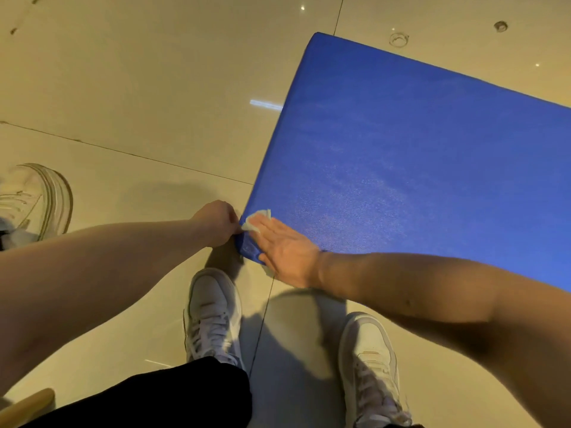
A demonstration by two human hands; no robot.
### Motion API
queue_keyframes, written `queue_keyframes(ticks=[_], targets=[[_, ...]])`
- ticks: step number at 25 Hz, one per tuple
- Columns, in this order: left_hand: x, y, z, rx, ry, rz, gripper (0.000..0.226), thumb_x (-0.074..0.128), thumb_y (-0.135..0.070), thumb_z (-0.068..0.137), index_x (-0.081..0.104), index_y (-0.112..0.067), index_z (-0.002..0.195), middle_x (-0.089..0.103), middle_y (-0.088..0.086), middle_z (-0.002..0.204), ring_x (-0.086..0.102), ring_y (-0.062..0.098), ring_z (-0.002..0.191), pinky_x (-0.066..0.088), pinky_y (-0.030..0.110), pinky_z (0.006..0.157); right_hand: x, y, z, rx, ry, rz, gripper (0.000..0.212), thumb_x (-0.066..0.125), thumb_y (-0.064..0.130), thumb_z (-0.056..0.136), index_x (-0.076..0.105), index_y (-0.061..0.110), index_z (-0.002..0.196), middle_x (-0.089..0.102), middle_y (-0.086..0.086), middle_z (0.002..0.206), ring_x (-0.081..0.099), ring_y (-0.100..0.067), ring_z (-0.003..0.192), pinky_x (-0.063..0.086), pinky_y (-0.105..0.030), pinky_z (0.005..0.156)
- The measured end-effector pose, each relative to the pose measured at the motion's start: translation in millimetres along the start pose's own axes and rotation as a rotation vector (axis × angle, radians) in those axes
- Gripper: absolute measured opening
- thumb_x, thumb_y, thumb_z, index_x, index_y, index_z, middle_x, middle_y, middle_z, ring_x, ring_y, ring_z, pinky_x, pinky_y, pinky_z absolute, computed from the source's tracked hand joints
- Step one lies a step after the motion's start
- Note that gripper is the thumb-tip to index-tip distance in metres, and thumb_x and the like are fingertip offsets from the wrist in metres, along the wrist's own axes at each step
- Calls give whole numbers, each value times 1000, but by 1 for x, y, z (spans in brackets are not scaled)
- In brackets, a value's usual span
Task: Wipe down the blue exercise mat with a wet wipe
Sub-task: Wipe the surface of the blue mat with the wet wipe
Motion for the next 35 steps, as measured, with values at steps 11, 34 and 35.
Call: queue_keyframes(ticks=[11, 34, 35], targets=[[-1, 1, 5, 10, 17, -10, 16, 76, -25, 89, 66, -13, 85, 61, 2, 80, 57, 23, 81, 42, 30, 73, -17, -51, 15, 49, 43, -108, 62, 32, 31, 106, 5, 14, 160, 9, -8, 166, -2, -24, 154, 4, -42, 125], [2, -22, -8, -13, -51, 190, 12, 57, -12, 93, 60, -12, 104, 65, 9, 102, 63, 28, 94, 54, 38, 79, 3, 6, -69, -157, 221, -243, 62, 36, 22, 99, 21, 12, 158, 10, -6, 167, -9, -23, 154, -6, -43, 125], [1, -27, -10, -17, -49, 198, 14, 57, -12, 92, 59, -11, 105, 64, 9, 103, 63, 29, 95, 55, 38, 81, 1, 7, -79, -171, 230, -248, 61, 37, 24, 99, 24, 13, 157, 14, -6, 166, -9, -23, 154, -6, -42, 125]])
Point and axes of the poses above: each hand's wrist, its own z-axis towards the middle knuckle, its own x-axis out of the palm, y = z × x, the point moved 5 cm from there along z, towards the middle knuckle
